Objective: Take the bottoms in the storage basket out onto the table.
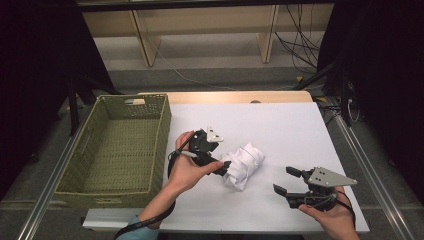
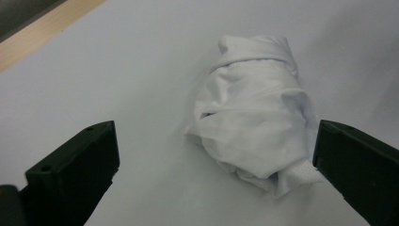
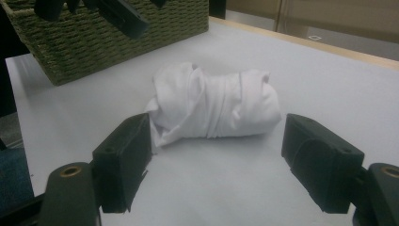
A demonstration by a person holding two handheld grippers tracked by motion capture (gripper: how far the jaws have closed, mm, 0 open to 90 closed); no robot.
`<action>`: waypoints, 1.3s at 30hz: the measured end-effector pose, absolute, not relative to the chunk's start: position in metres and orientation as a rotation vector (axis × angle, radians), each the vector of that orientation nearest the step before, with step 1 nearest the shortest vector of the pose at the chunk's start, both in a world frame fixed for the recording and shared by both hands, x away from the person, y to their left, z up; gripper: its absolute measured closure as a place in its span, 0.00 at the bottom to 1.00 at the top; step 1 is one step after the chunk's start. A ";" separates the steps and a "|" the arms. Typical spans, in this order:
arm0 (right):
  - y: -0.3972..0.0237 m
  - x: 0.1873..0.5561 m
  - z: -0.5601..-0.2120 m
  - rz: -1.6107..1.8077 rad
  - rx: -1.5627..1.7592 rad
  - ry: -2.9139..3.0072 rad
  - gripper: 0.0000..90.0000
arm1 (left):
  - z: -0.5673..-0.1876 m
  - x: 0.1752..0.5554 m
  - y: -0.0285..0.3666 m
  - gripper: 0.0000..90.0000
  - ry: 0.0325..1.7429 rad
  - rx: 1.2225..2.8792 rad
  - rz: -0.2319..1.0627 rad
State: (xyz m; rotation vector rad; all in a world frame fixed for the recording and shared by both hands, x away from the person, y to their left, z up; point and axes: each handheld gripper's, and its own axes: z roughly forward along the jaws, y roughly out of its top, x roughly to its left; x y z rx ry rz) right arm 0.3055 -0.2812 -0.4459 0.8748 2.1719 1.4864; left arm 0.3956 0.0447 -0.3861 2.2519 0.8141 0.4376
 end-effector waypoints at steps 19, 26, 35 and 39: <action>-0.281 0.305 -0.445 1.497 0.872 2.170 0.29 | -0.361 0.383 0.091 0.01 0.854 2.144 0.487; -0.281 0.304 -0.445 1.494 0.870 2.172 0.29 | -0.358 0.381 0.103 0.01 0.874 2.122 0.510; -0.281 0.304 -0.445 1.493 0.870 2.168 0.29 | -0.352 0.377 0.123 0.01 0.892 2.074 0.535; -0.280 0.304 -0.445 1.488 0.870 2.170 0.29 | -0.351 0.374 0.130 0.00 0.884 2.064 0.540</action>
